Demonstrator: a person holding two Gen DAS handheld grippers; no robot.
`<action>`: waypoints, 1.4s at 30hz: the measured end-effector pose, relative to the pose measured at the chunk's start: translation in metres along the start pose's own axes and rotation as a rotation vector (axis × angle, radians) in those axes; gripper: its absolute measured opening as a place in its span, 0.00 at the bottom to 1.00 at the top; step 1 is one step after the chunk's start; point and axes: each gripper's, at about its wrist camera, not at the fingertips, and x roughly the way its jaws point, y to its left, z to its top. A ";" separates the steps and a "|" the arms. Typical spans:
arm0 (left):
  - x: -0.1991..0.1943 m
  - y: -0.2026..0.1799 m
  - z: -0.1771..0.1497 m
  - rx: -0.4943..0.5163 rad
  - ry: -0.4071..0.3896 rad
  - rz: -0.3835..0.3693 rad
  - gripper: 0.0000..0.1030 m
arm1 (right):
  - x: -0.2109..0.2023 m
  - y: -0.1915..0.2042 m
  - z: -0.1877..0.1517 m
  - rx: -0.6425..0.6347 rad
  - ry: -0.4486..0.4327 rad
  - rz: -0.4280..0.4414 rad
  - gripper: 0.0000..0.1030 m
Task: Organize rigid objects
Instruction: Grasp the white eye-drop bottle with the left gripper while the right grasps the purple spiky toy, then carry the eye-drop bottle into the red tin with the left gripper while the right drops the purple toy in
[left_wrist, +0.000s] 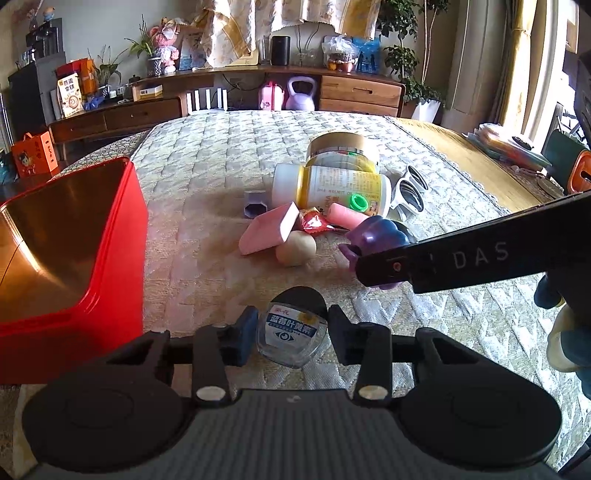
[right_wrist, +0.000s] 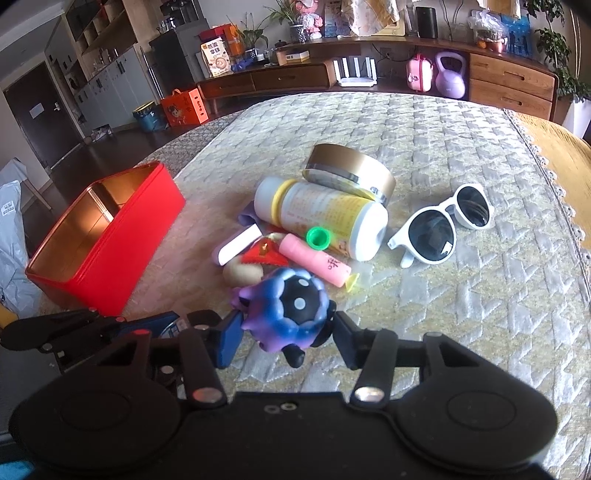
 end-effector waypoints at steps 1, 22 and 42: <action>-0.003 0.001 0.001 -0.005 -0.002 0.001 0.39 | -0.002 0.000 0.000 -0.001 -0.002 0.002 0.51; -0.079 0.068 0.042 -0.147 -0.052 0.105 0.39 | -0.051 0.056 0.029 -0.197 -0.100 0.042 0.51; -0.063 0.181 0.067 -0.258 -0.016 0.228 0.39 | -0.005 0.165 0.065 -0.464 -0.095 0.121 0.51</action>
